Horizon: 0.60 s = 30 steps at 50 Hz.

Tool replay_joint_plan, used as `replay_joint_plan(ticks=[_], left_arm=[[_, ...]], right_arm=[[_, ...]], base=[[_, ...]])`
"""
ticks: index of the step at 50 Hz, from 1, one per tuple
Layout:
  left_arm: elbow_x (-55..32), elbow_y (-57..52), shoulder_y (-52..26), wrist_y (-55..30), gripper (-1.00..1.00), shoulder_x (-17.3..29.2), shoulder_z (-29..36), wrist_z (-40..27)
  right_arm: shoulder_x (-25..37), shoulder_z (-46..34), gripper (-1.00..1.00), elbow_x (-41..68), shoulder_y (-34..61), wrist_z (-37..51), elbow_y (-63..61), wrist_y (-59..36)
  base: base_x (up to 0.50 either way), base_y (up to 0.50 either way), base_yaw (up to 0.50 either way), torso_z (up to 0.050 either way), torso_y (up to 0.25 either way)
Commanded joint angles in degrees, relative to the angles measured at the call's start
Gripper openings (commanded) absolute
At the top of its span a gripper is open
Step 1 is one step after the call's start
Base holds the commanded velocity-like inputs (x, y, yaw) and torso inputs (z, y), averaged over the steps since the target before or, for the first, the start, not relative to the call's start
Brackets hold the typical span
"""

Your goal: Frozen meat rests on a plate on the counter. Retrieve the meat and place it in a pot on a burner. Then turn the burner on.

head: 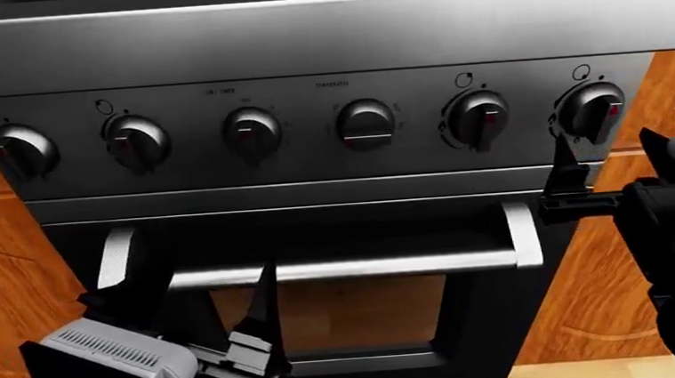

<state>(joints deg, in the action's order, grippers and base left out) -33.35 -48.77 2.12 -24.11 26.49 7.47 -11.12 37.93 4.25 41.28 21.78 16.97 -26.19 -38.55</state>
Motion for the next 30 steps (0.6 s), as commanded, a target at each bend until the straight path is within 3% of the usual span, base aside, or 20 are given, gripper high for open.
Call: replay_joint_plan(ticks=[1, 30], left_arm=[[-0.2, 0.4, -0.2, 0.0, 1.0, 0.1, 0.4, -0.2], [-0.8, 1.7, 0.9, 1.5, 1.0, 0.1, 0.4, -0.1]], right_arm=[[0.0, -1.1, 1.0, -1.2, 0.8, -0.6, 2.0, 0.5], [-0.7, -1.6, 1.0, -1.7, 3.3, -0.3, 5.1, 1.0]], base=[[0.0, 0.0, 0.0, 0.0, 0.0], [0.0, 0.0, 0.0, 0.0, 0.0]])
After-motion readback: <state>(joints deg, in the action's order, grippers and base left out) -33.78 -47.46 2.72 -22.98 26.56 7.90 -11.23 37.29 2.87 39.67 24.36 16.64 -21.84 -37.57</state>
